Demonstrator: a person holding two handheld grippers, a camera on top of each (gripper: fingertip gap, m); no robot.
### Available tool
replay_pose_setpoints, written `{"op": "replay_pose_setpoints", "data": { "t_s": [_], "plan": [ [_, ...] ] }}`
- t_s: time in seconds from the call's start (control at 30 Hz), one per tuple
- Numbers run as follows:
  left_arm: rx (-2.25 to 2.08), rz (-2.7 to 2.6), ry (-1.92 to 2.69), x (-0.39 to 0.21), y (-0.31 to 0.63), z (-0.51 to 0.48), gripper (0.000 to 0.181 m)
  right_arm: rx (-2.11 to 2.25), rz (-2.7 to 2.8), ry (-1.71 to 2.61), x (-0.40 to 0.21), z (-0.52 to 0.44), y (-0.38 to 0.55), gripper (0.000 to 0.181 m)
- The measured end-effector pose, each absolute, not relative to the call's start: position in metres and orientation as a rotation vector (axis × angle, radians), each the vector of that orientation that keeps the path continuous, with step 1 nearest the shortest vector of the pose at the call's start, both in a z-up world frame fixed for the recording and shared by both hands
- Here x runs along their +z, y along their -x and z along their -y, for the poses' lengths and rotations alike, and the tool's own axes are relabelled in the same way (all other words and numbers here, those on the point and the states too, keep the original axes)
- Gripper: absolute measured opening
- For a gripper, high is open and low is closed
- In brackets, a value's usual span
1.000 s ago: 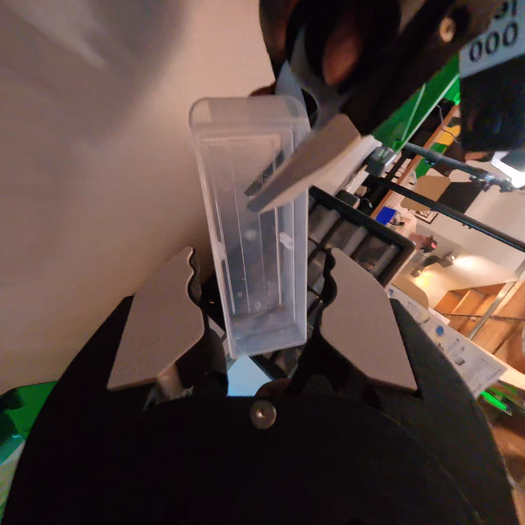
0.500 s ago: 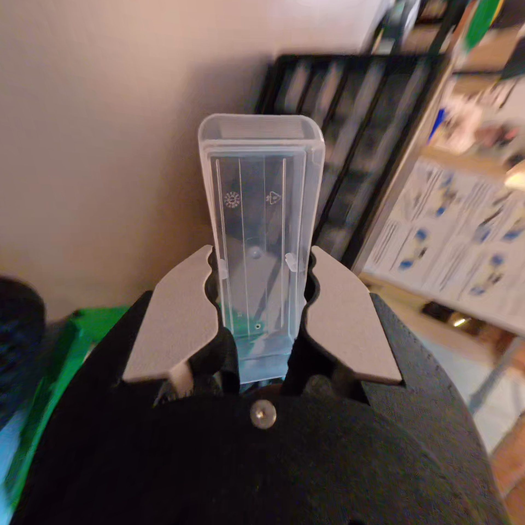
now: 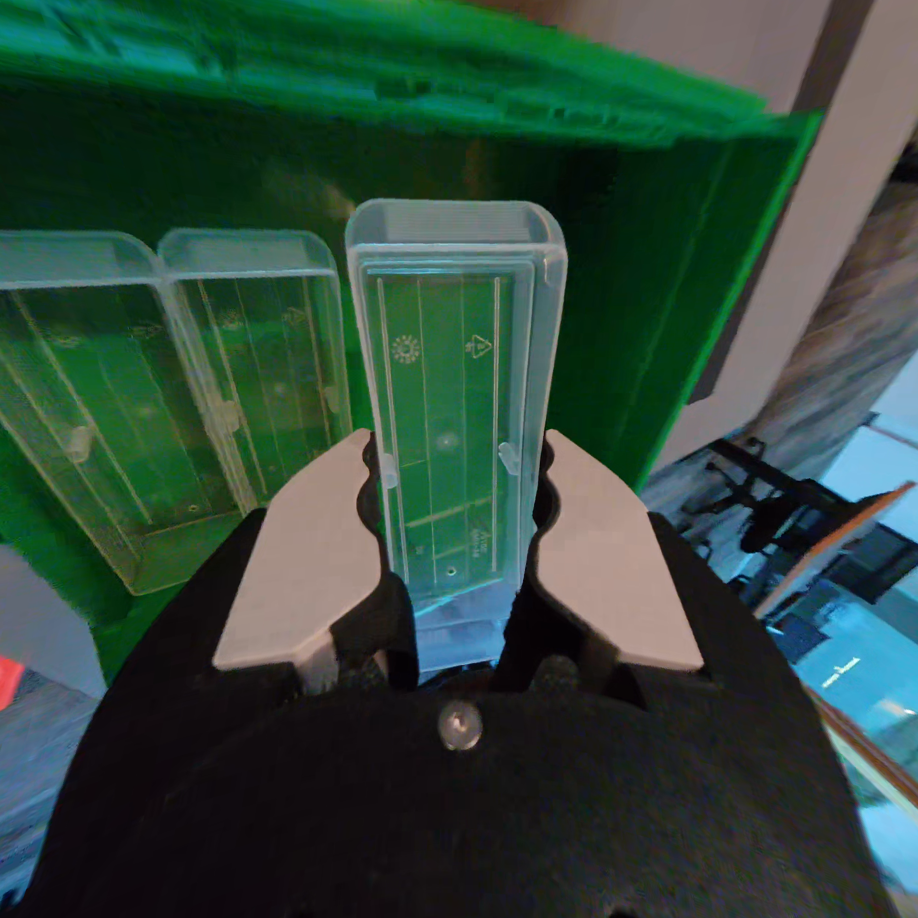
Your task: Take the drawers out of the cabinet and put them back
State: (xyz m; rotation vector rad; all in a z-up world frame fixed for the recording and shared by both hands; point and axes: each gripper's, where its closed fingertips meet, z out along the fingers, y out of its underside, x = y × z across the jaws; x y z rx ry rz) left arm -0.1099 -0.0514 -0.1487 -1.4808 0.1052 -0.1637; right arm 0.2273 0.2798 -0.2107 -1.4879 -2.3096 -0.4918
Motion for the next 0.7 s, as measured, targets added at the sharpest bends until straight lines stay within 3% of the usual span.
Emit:
{"op": "replay_pose_setpoints", "data": {
  "t_s": [0.27,0.7],
  "plan": [
    [-0.176,-0.158,1.521,-0.159,0.101,0.049,0.07,-0.405,2.369,1.588,-0.258,-0.303,-0.238,0.062],
    [-0.225,-0.147,1.527,-0.163,0.098,0.048,0.066,-0.367,2.386,1.676,-0.272,-0.31,-0.237,0.064]
  ]
}}
